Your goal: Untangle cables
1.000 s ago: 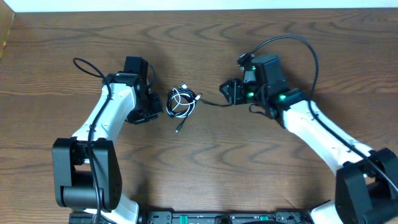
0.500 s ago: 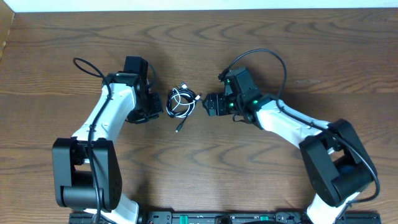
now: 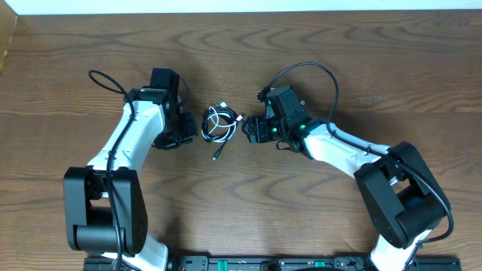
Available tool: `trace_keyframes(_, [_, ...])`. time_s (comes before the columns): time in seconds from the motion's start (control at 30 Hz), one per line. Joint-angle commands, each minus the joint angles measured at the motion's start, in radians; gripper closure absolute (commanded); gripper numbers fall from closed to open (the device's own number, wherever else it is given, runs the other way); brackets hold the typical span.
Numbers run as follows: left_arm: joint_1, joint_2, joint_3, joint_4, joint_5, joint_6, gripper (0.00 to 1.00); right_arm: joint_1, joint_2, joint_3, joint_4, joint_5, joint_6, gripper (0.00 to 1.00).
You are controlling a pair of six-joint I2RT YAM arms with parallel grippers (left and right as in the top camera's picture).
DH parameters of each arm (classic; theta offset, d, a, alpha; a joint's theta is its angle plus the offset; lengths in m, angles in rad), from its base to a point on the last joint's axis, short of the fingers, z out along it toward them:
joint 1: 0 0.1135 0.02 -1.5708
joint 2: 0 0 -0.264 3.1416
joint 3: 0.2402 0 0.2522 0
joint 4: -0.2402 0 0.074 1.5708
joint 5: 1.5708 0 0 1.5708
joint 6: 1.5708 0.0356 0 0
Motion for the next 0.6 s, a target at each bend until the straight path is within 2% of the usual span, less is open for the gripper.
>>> trace_keyframes(0.0, [-0.002, 0.003, -0.004, -0.003, -0.005, -0.002, 0.83, 0.02, 0.003, -0.004, 0.022, 0.012, 0.007, 0.36])
trace_keyframes(0.1, [-0.002, 0.003, -0.004, -0.003, -0.005, -0.002, 0.83, 0.045, 0.003, -0.004, 0.055, 0.048, 0.008, 0.41])
trace_keyframes(0.17, [-0.002, 0.003, -0.004, -0.003, -0.005, -0.002, 0.9, 0.066, 0.003, -0.004, 0.066, 0.12, 0.015, 0.45])
trace_keyframes(0.3, [-0.002, 0.003, -0.004, -0.003, -0.005, -0.002, 0.92, 0.122, 0.006, -0.004, 0.082, 0.295, 0.048, 0.71])
trace_keyframes(0.4, [-0.002, 0.003, -0.004, -0.003, -0.002, -0.003, 0.92, 0.153, 0.021, -0.004, 0.129, 0.343, 0.047, 0.8])
trace_keyframes(0.5, [-0.002, 0.003, -0.004, -0.003, -0.002, -0.003, 0.92, 0.171, 0.055, -0.004, 0.18, 0.345, 0.043, 0.78])
trace_keyframes(0.57, [-0.002, 0.003, -0.004, -0.003, -0.002, -0.003, 0.92, 0.179, 0.087, -0.004, 0.204, 0.344, 0.043, 0.71])
